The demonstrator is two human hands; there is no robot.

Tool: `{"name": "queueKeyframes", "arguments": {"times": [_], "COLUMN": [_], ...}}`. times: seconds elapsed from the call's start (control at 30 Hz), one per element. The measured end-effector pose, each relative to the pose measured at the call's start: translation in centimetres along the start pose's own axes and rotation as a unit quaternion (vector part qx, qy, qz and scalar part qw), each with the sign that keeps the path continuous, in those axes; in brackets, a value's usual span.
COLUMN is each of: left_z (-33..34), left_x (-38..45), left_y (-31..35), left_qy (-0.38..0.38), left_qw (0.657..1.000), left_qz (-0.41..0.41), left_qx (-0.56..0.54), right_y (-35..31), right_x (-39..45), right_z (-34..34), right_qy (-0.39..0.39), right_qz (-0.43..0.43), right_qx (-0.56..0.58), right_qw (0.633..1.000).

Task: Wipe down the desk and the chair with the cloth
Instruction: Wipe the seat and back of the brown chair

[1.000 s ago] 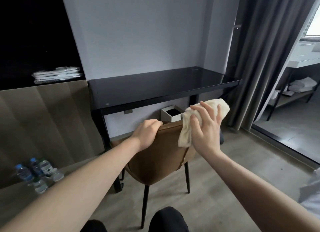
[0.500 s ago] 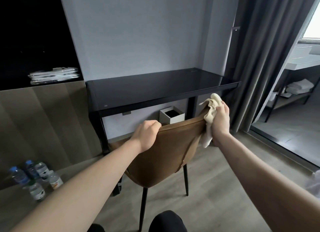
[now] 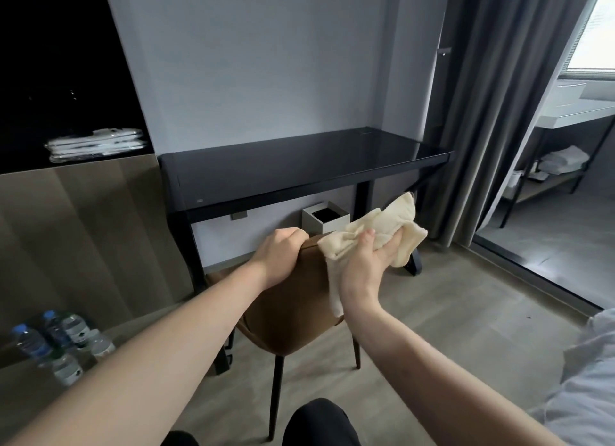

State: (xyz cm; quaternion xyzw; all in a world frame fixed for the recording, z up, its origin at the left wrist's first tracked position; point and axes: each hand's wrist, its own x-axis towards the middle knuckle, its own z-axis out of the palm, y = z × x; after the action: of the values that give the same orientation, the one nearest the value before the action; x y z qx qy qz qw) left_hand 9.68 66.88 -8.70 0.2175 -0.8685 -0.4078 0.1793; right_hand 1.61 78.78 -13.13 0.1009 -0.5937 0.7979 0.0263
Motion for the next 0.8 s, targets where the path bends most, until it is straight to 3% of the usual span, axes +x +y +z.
{"name": "queueKeyframes", "arguments": {"times": [0.13, 0.3, 0.33, 0.47, 0.53, 0.6, 0.7, 0.8], "left_z": [0.3, 0.4, 0.4, 0.4, 0.3, 0.2, 0.2, 0.4], "left_x": [0.8, 2.0, 2.1, 2.0, 1.8, 1.6, 0.7, 0.1], "left_y": [-0.7, -1.0, -1.0, -0.7, -0.3, -0.2, -0.3, -0.5], "left_qy": [0.004, 0.006, 0.006, -0.001, 0.003, 0.007, 0.004, -0.001], "left_qw": [1.000, 1.000, 1.000, 0.999, 1.000, 1.000, 1.000, 1.000], "left_qz": [-0.006, 0.008, 0.010, 0.019, 0.004, -0.007, -0.007, -0.014], "left_qx": [0.010, 0.021, 0.025, 0.045, 0.029, 0.013, 0.002, 0.005], "right_y": [0.3, 0.7, 0.9, 2.8, 4.2, 4.6, 4.1, 4.2], "right_x": [7.7, 14.8, 14.8, 10.8, 7.3, 3.3, -0.5, -0.3], "right_z": [-2.2, -3.6, -3.2, -1.8, -0.8, 0.3, 1.4, 1.0], "right_qy": [0.012, 0.019, 0.020, 0.057, 0.058, 0.024, 0.077, 0.048], "right_qz": [-0.015, 0.115, 0.118, 0.061, 0.073, 0.128, 0.285, 0.243], "right_qx": [0.014, 0.038, 0.001, -0.070, -0.088, -0.038, 0.038, 0.018], "right_qw": [1.000, 0.992, 0.993, 0.994, 0.992, 0.991, 0.955, 0.969]}}
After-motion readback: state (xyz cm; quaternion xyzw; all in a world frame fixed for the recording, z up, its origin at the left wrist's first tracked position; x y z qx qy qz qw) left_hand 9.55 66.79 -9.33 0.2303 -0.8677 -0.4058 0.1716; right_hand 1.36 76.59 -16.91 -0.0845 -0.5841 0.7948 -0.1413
